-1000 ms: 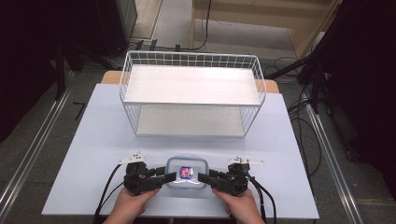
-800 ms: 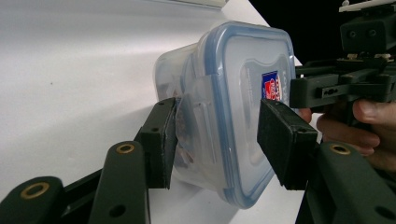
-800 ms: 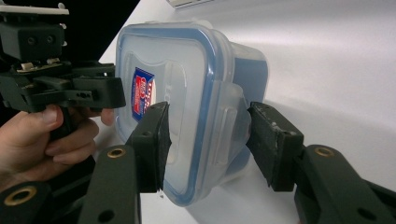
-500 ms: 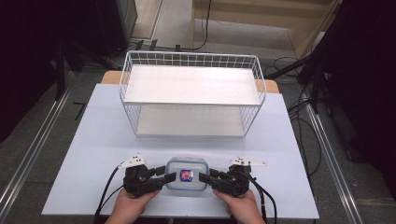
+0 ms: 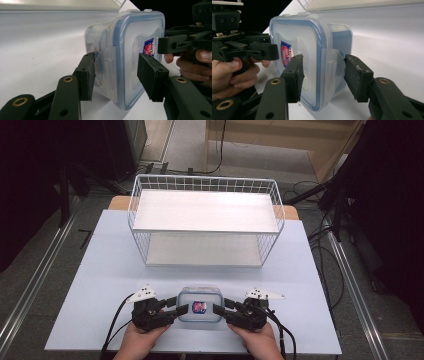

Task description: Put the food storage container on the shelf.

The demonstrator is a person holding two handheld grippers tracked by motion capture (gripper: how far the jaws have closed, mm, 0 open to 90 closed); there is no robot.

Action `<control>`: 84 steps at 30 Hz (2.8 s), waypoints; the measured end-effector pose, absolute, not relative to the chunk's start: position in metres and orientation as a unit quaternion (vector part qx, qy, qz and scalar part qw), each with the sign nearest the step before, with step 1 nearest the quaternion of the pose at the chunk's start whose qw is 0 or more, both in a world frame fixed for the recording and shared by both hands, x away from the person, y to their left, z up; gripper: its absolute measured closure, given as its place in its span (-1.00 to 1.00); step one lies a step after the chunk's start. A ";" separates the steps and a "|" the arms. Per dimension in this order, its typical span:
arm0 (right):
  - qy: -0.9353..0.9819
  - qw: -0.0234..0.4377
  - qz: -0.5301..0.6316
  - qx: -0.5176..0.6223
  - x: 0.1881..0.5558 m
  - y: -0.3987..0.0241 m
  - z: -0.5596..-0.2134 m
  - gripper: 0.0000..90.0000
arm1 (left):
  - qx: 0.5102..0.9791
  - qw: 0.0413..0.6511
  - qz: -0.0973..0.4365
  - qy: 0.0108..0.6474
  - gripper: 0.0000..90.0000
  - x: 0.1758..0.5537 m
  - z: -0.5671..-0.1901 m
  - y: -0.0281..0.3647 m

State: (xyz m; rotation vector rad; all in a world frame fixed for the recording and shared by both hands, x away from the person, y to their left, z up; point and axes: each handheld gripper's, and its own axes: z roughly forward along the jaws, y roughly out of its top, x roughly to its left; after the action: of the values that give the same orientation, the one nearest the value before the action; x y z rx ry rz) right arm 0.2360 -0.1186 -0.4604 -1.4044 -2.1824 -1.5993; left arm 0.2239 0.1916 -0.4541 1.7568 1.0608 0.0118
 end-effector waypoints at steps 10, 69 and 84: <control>-0.716 0.004 -0.549 -0.432 0.230 -0.119 -0.448 0.15 | 0.727 0.540 0.040 0.422 0.11 0.217 -0.442 0.190; -0.685 -0.116 -0.633 -0.342 0.217 -0.123 -0.371 0.14 | 0.702 0.613 0.154 0.327 0.12 0.211 -0.361 0.186; -0.678 -0.126 -0.637 -0.343 0.246 -0.124 -0.345 0.14 | 0.698 0.622 0.150 0.322 0.12 0.244 -0.335 0.186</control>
State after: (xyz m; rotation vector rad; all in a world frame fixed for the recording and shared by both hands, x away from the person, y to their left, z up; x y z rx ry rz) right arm 0.2460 -0.1238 -0.3446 -1.1744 -2.3203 -2.1800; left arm 0.2441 0.1859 -0.3354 1.6040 0.7401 0.3456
